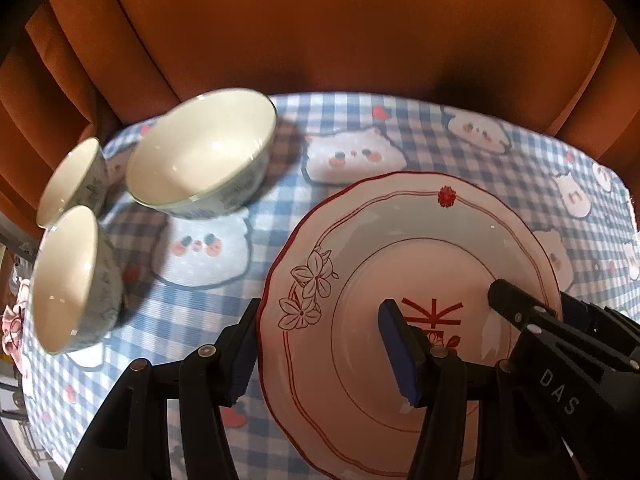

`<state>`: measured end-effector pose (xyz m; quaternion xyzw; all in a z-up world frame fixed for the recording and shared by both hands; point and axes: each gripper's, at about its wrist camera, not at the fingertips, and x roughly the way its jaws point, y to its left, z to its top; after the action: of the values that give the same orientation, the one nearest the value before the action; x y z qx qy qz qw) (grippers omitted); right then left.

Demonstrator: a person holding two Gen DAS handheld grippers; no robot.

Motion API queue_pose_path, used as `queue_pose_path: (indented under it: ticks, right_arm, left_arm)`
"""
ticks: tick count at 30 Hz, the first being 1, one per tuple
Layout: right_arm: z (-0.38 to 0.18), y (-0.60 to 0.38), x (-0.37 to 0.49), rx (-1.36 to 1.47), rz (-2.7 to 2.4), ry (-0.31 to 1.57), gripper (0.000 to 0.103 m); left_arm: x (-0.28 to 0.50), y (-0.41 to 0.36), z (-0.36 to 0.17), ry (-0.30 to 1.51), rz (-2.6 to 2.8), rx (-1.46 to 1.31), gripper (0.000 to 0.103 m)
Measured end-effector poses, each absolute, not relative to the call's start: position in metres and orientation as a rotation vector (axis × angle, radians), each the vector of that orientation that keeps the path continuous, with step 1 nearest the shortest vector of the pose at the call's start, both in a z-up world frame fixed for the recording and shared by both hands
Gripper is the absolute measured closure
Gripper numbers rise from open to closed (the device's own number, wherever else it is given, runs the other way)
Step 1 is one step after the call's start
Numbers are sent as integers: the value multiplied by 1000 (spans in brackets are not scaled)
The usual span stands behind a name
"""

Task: Organize plates and bowls
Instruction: 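Lift the red-rimmed plate with both grippers toward the yellow-flower plate stack, then lower the red-rimmed plate with both grippers onto the yellow-flower plates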

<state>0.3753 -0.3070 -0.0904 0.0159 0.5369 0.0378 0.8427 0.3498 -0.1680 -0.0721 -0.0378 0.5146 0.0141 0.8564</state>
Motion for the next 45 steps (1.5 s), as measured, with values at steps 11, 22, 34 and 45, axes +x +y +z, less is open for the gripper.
queue_pose_path:
  ticks: [11, 22, 34, 45]
  right_arm:
    - [-31, -298, 323, 41, 44, 1045, 58]
    - [9, -299, 255, 76, -41, 973, 58]
    - [7, -324, 178, 116, -135, 982, 58]
    - [-22, -361, 152, 105, -107, 1058, 58]
  left_arm:
    - [307, -160, -18, 991, -32, -73, 45]
    - [246, -163, 10, 950, -124, -47, 45]
    - [192, -191, 2, 995, -215, -15, 45]
    - [174, -229, -26, 1047, -165, -3, 45]
